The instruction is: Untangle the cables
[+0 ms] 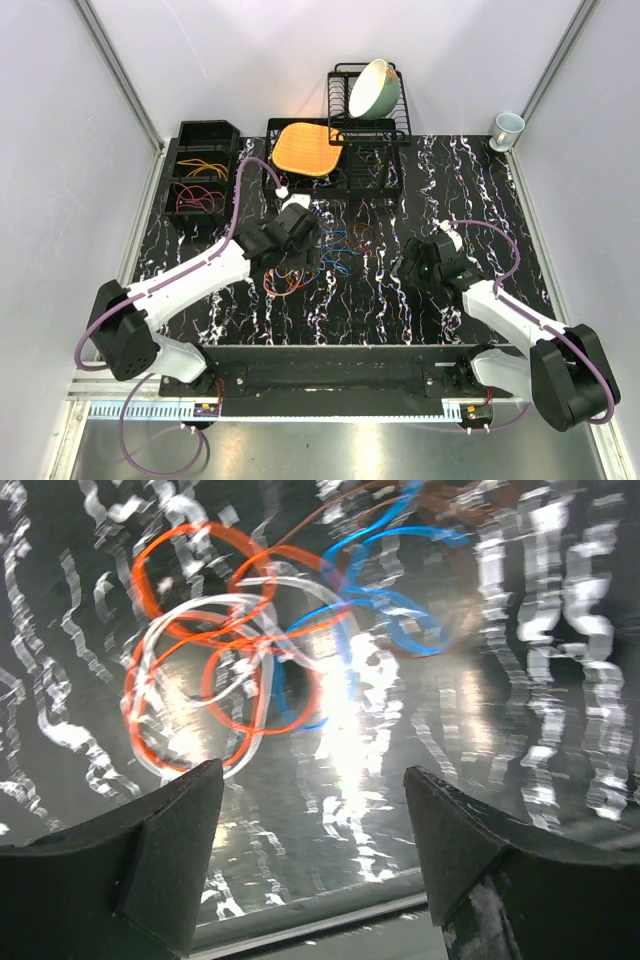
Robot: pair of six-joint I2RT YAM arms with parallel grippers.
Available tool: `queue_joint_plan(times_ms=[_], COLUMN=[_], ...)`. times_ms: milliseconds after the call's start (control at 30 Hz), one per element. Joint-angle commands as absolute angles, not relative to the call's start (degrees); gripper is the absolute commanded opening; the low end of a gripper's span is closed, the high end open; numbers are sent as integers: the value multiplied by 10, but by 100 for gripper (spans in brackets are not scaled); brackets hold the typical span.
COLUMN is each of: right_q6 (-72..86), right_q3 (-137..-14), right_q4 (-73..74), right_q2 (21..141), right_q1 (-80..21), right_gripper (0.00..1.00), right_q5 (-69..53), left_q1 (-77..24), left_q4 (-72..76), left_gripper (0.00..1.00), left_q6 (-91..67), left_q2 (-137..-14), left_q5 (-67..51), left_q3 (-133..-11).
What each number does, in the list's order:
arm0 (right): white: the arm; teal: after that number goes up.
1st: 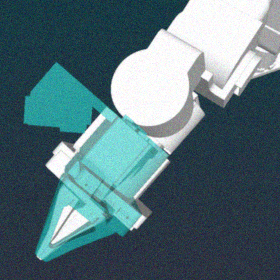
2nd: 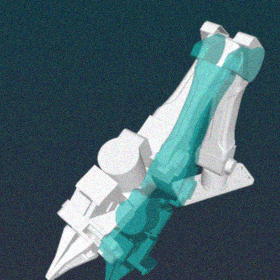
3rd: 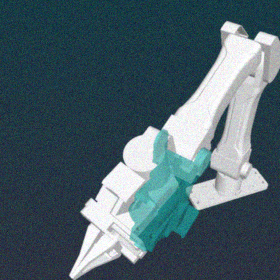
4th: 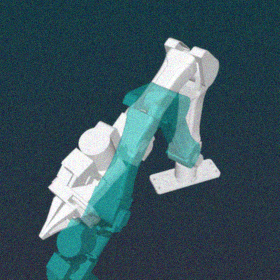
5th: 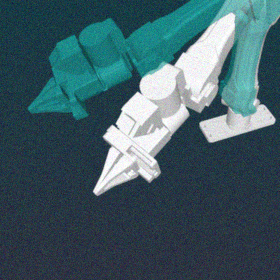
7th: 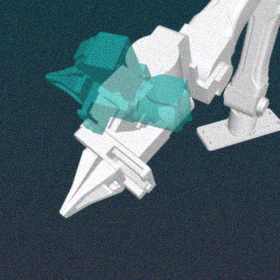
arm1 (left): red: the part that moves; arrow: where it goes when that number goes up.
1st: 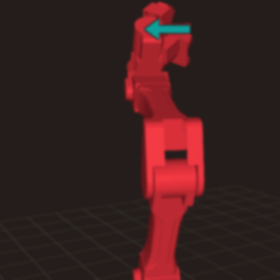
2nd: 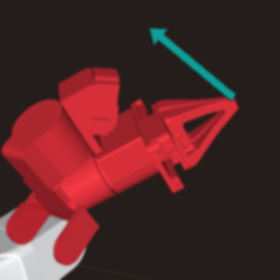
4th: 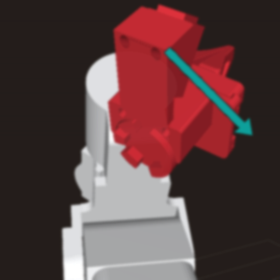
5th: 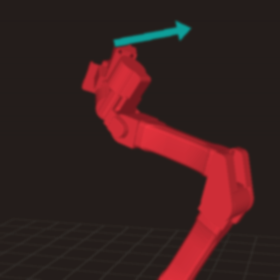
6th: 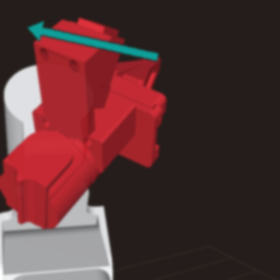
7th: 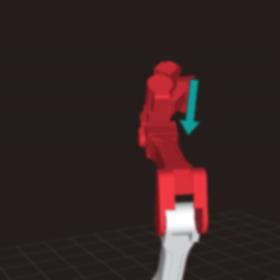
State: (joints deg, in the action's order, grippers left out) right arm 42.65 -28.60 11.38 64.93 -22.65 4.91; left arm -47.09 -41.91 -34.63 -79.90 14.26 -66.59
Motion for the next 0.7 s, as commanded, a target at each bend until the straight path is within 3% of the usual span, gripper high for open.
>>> queue_joint_plan(times_ms=[0,300,667], right_q6=[420,419,417], right_q3=[-308,-310,-314], right_q4=[97,97,97], right_q2=[652,658,667], right_q1=[-226,-226,-226], right_gripper=[98,98,98], right_q5=[47,47,43], left_q1=[-452,-415,-397], left_q4=[-378,-302,-342], left_gripper=[74,67,52], left_q6=[-359,-327,-337], left_q2=[-803,-897,-1049], left_q5=[208,192,244], left_q3=[-636,-701,-805])
